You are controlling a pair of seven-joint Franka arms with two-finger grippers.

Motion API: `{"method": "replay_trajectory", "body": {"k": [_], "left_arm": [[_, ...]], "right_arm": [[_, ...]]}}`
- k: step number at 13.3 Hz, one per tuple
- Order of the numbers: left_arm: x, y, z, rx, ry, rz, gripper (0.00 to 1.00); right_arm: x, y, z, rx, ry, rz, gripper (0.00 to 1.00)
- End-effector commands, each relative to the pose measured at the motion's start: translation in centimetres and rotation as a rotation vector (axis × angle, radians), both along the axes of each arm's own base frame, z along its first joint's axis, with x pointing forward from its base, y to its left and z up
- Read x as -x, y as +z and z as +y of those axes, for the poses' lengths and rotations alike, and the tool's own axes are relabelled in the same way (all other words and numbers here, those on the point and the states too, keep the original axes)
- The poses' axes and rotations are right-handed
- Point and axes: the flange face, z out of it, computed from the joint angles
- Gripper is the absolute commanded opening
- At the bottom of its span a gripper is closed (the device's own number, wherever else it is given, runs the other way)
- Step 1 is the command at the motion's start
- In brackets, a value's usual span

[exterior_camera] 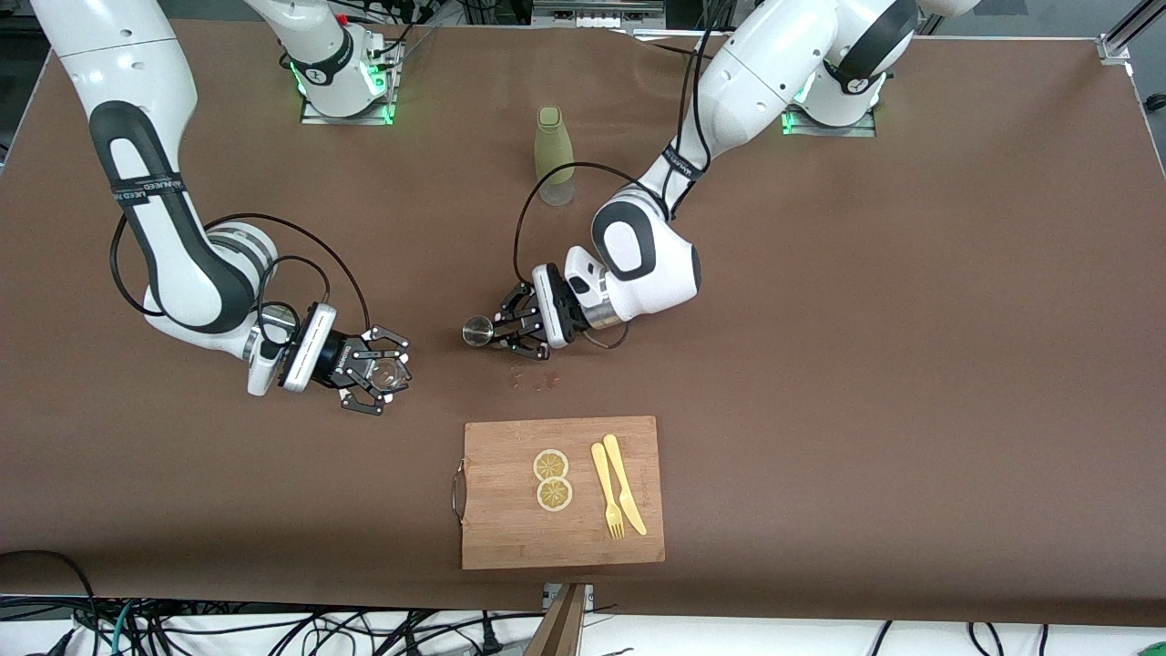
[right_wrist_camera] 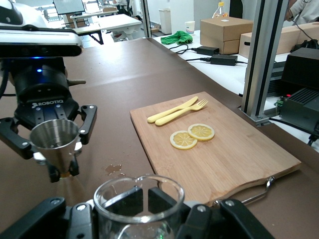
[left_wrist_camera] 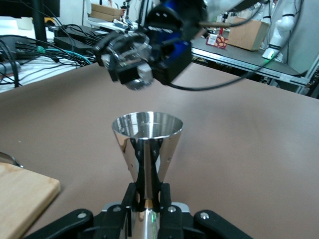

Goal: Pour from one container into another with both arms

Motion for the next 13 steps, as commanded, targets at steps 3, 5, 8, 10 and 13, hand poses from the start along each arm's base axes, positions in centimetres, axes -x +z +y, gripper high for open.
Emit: {"method": "replay_trajectory", "body": {"k": [3,5,8,10,13], "left_arm": [[-1.6,-1.2,-2.3,0.005,0.063,-0.022,0.00],[-2.1,-1.3,-2.4,-0.001,0.072,-0.026,0.00],[-2.3,-1.7,-2.4,-0.008,0.073,-0.032,0.00],[-2.2,-1.6,-2.5,-0.006,0.074,-0.029,0.00],[-2.3,-1.4,-2.4,-0.003,0.074,-0.032,0.00]], "right_arm": [[0.7,0.8,0.4,0.071,-0.005,0.000,0.00],[0.8,0.9,1.1,0.094,0.011,-0.007,0.00],[0.8,2.6,3.1,0.141,0.010,0.010,0.00],[0.9,2.6,3.4,0.161,0.017,0.014,0.00],[0.9,2.6,3.6,0.177,0.032,0.007,0.00]]}}
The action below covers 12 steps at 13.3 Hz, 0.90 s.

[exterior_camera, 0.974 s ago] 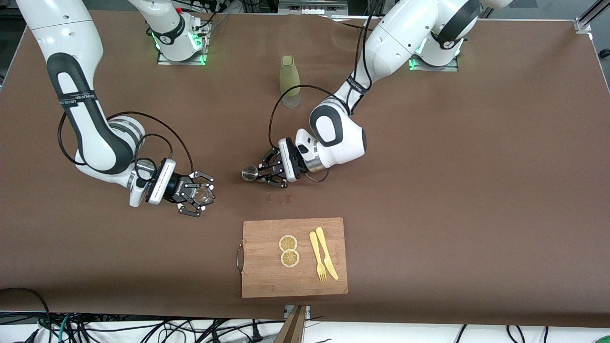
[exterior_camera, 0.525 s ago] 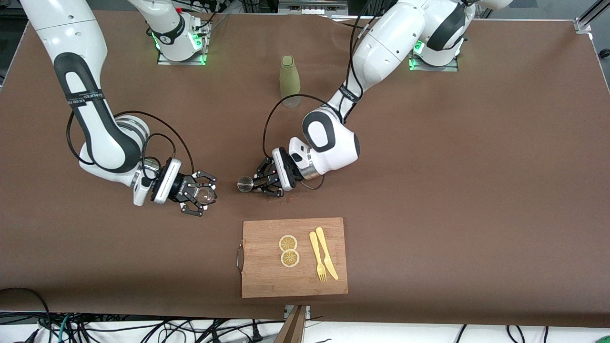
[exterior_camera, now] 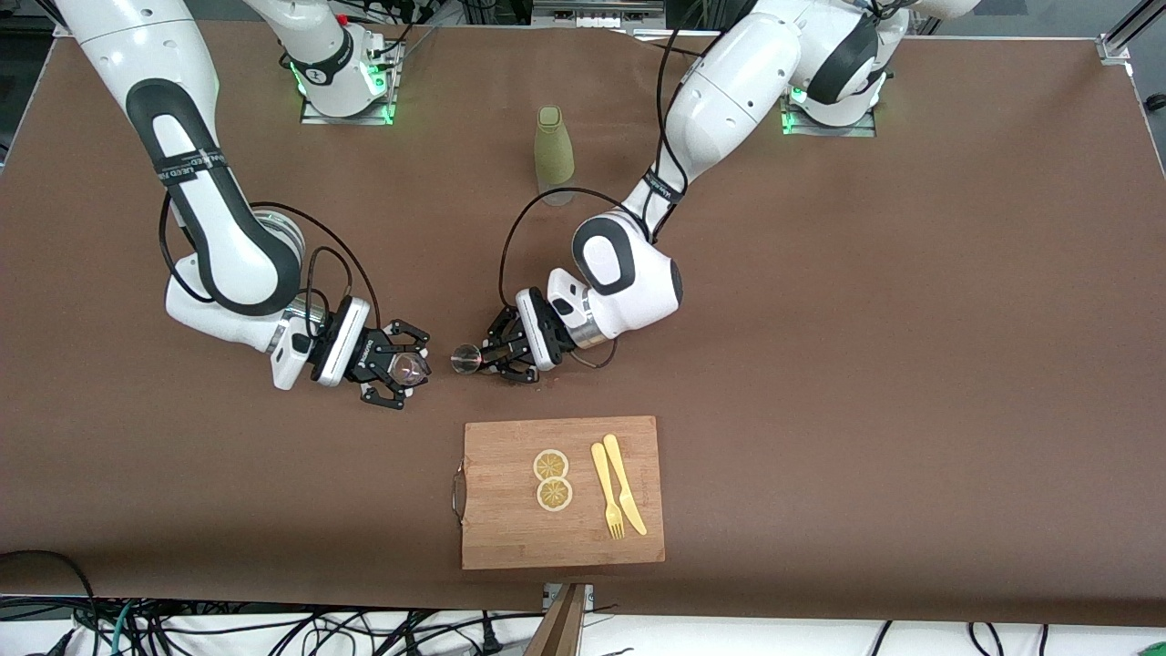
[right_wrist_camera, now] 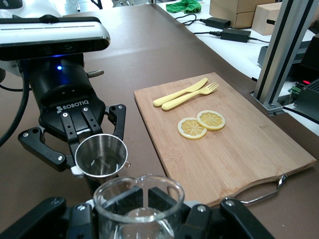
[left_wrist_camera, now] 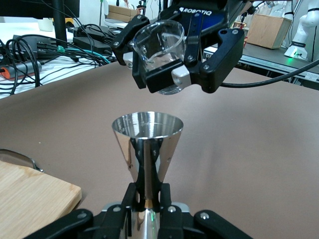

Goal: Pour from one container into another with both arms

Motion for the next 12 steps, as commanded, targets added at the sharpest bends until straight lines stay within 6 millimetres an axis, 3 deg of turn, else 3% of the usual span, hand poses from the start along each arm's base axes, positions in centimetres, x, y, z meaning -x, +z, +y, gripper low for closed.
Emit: {"method": "replay_trajectory", "body": {"k": [1,8,12], "left_arm": [[-0.3,0.3,-0.6,0.014,0.020,-0.007,0.00],[-0.3,0.6,-0.6,0.017,0.020,-0.009,0.00],[-0.3,0.7,-0.6,0.018,0.020,-0.010,0.00]], "right_arm": [[0.6,0.7,0.0,0.031,-0.001,0.000,0.00],[0.9,1.1,2.6,0.063,-0.018,-0.014,0.00],[1.9,2.4,4.2,0.097,0.015,0.005,0.00]]}}
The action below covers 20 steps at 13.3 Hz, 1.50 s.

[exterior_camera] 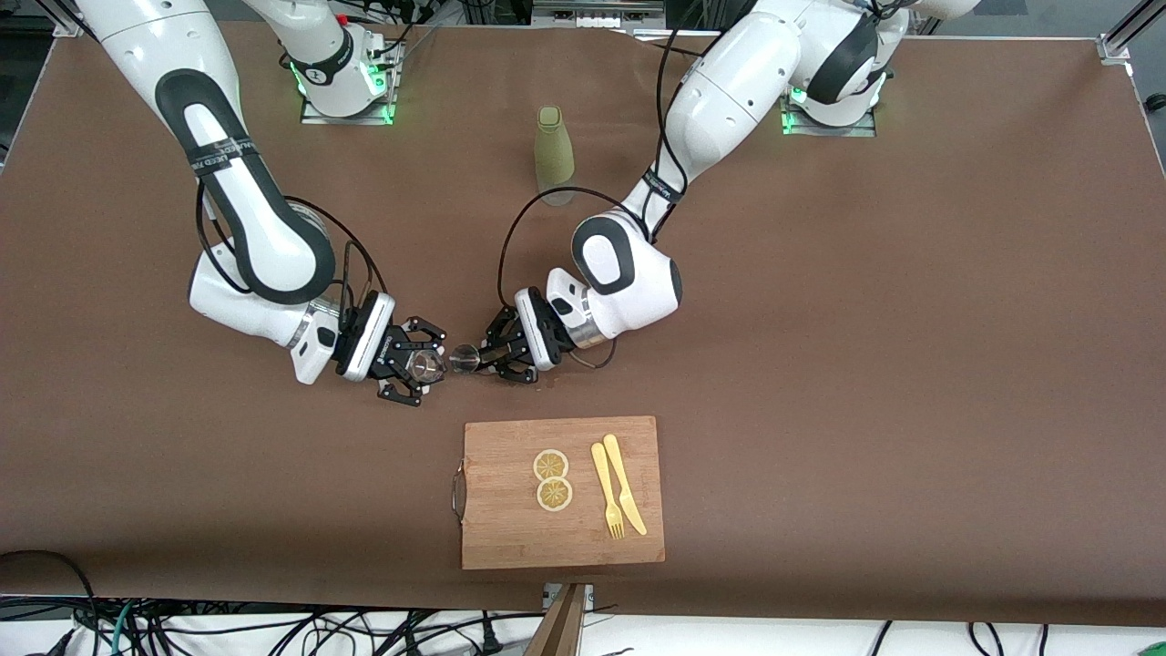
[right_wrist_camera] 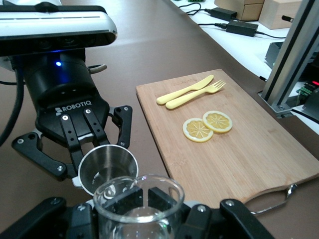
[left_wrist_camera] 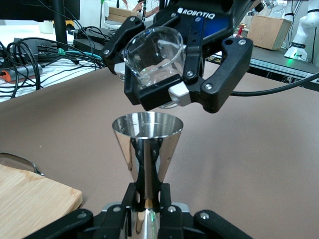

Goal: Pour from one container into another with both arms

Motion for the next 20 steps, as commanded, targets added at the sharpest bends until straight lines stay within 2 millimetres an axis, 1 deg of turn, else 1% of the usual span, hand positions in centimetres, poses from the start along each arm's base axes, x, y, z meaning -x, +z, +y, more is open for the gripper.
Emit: {"method": "replay_trajectory", "body": {"k": [1,5,9,13,16,20], "left_arm": [[-0.2,0.4,-0.6,0.017,0.020,-0.004,0.00],[-0.2,0.4,-0.6,0.018,0.021,-0.003,0.00],[-0.2,0.5,-0.7,0.020,0.020,-0.003,0.00],[-0.1,0.5,-0.7,0.020,0.019,-0.004,0.00],[-0.1,0.5,-0.7,0.020,0.019,-0.004,0.00],[-0.1,0.6,-0.8,0.021,0.018,-0.006,0.00]], "right_arm": [[1.4,1.9,1.2,0.043,0.011,0.022,0.00],[1.5,2.0,1.3,0.073,0.031,0.025,0.00],[1.6,2.7,1.1,0.090,0.050,0.009,0.00],[2.0,3.2,0.6,0.114,0.069,-0.001,0.00],[2.0,3.9,0.4,0.120,0.078,-0.011,0.00],[1.8,4.2,0.4,0.152,0.107,-0.032,0.00]]}}
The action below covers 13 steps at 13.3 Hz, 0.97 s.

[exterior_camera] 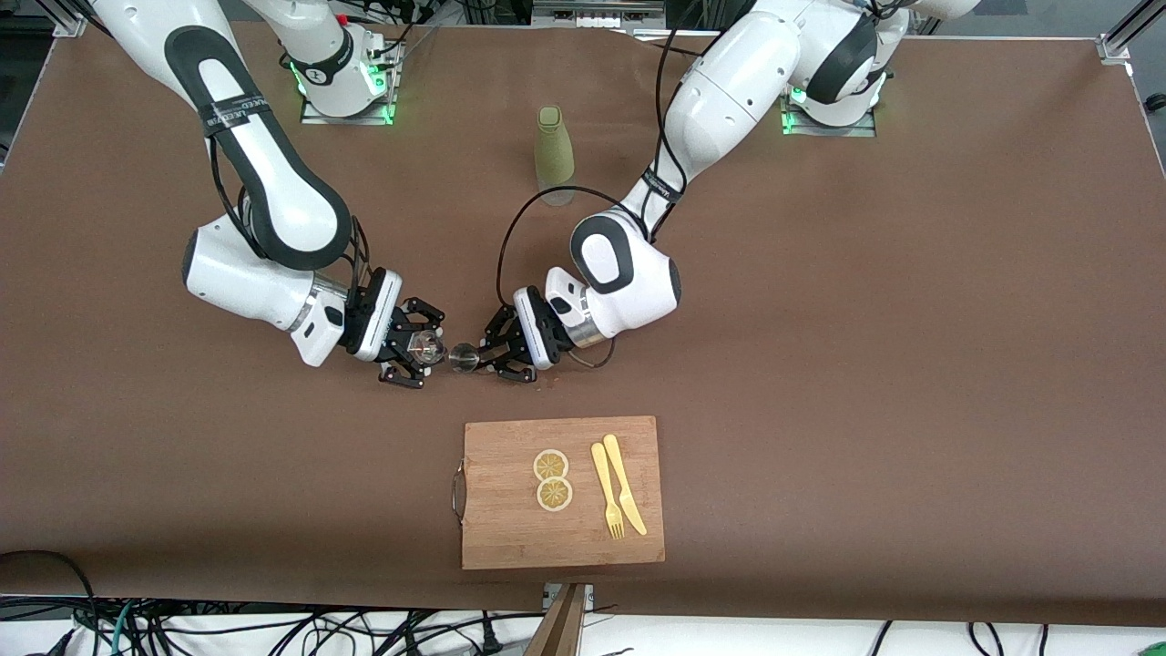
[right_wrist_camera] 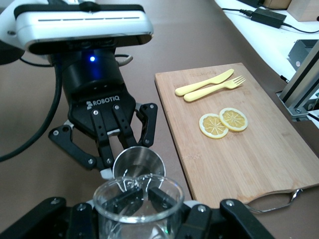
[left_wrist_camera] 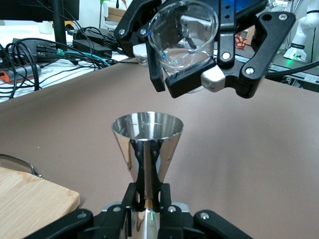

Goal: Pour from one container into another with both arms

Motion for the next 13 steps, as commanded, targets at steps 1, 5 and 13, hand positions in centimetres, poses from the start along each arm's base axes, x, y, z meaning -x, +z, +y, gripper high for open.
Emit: {"method": "replay_trajectory", "body": {"k": [1,5,13], "left_arm": [[-0.2,0.5,-0.6,0.018,0.018,-0.009,0.00],[-0.2,0.6,-0.6,0.019,0.018,-0.010,0.00],[-0.3,0.7,-0.6,0.021,0.019,-0.010,0.00]], "right_arm": [[0.5,1.0,-0.3,0.026,0.011,0.000,0.00],[0.2,1.4,-0.4,0.068,0.020,0.003,0.00],[-0.5,2.7,0.3,0.088,0.013,0.001,0.00]]}}
